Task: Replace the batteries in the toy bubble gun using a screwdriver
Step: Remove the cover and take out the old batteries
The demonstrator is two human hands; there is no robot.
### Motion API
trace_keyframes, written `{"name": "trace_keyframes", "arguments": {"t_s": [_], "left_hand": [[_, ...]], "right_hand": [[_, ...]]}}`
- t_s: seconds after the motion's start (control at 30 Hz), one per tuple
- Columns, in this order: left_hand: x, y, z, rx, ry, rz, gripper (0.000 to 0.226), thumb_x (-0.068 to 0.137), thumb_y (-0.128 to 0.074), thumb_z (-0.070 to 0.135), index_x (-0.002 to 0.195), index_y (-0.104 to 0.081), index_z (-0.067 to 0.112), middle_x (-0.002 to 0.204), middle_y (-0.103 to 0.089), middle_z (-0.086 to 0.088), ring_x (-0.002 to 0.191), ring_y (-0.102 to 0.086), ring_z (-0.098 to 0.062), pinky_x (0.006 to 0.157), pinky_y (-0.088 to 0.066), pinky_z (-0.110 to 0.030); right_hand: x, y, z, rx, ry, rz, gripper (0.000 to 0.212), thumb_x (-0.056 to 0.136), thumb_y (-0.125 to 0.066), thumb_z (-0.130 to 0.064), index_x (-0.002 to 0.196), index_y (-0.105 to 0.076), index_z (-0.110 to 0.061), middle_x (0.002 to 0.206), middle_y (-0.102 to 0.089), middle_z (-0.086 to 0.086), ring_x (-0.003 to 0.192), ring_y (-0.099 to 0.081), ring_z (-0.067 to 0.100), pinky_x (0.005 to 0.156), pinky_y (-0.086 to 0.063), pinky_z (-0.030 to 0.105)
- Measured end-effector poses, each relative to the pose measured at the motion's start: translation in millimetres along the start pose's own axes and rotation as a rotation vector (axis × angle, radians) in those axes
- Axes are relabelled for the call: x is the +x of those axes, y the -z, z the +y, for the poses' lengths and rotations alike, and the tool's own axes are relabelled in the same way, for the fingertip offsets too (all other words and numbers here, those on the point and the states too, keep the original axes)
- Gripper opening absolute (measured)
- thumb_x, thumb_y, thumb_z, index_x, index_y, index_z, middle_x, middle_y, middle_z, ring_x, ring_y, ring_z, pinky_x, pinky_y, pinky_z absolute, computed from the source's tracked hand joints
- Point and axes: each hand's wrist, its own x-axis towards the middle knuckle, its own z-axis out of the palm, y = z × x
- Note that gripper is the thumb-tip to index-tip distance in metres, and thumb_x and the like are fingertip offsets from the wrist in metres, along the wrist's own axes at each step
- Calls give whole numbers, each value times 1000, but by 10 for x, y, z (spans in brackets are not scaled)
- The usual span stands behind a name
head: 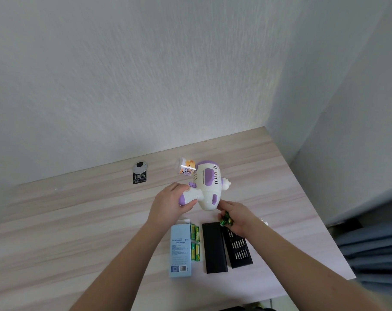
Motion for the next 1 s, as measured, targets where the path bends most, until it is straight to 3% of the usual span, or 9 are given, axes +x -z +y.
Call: {"name": "trace_keyframes", "arguments": {"t_s": [0.1,0.27,0.43,0.63,0.83,1.0], "left_hand": [[12,4,7,-40,43,14,36,67,-86,27,96,-71,14,79,-62,1,64,-59,-19,57,-48,-28],[23,-3,32,-66,59,34,36,67,-86,25,96,-71,13,81,-64,1,64,-59,-19,56,-47,-29],[27,-19,29,-61,68,43,37,66,-87,26,97,-71,12,82,-64,1,65,-59,-19,57,-46,-29],[34,-4,26,-86,100,43,37,69,-85,27,101,-71,13,89,-67,0,73,-62,-19,63,-48,-28],[19,14,20,-179,198,58,38,72,-84,27,104,-70,13,96,-68,2,81,-61,-14,72,-49,-26],[19,32,51,-295,295,86,33,72,-84,25,101,-71,15,91,-64,15,79,-58,1,72,-40,-4]], "right_hand": [[16,36,-2,58,-5,3,27,91,-65,-17,111,-64,2,112,-69,14,56,-41,8,54,-50,22],[26,35,-7,185,-43,-29,26,91,-65,-17,112,-66,-3,114,-68,12,54,-40,6,52,-49,19],[20,-46,-15,239,-42,13,28,82,-75,-15,107,-69,-4,94,-72,5,55,-44,6,54,-49,19],[11,-51,-47,301,-1,72,20,87,-70,-12,105,-67,-5,105,-72,8,55,-44,6,52,-49,19],[8,47,-166,385,55,24,14,92,-63,-18,97,-63,-6,92,-65,7,42,-40,4,40,-38,16],[-13,125,-275,306,148,-27,20,99,-52,-24,89,-57,-8,103,-69,11,42,-38,6,37,-31,17]]}}
